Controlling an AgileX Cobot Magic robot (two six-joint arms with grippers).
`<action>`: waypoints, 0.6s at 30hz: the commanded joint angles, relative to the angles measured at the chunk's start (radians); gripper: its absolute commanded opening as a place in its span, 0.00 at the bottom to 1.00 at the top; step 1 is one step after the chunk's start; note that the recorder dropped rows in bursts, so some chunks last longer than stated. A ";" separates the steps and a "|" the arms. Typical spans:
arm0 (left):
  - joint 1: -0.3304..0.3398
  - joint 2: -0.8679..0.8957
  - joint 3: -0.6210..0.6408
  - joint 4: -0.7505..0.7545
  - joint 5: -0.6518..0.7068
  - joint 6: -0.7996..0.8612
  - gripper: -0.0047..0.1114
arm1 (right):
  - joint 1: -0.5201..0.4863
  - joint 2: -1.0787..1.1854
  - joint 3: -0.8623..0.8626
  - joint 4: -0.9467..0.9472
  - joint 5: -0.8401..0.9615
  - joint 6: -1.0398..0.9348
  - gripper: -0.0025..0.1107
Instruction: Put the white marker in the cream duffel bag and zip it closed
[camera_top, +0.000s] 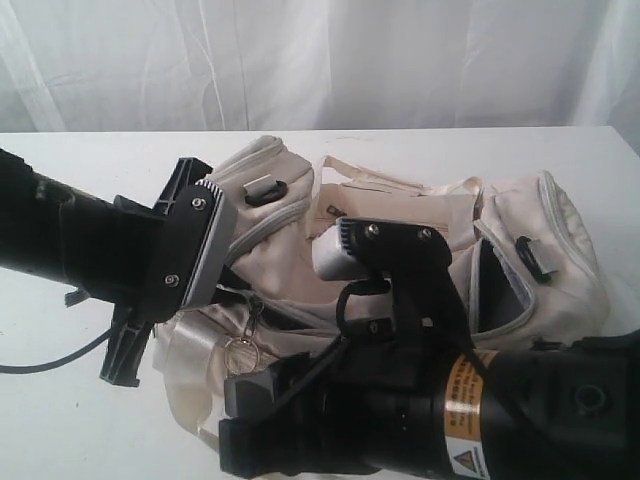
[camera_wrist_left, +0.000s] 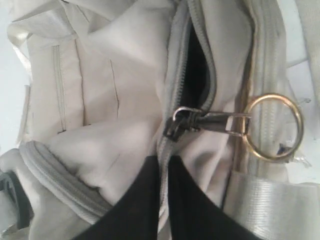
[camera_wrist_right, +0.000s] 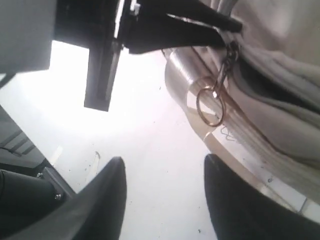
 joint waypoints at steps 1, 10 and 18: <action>-0.004 -0.051 -0.002 -0.011 0.009 0.078 0.04 | 0.036 -0.010 0.008 -0.001 0.000 0.008 0.43; -0.004 -0.114 -0.002 -0.011 0.054 0.033 0.04 | -0.054 0.083 0.086 0.009 -0.282 -0.053 0.43; -0.004 -0.116 -0.002 -0.011 0.092 0.033 0.04 | -0.176 0.083 0.086 0.009 -0.300 -0.091 0.43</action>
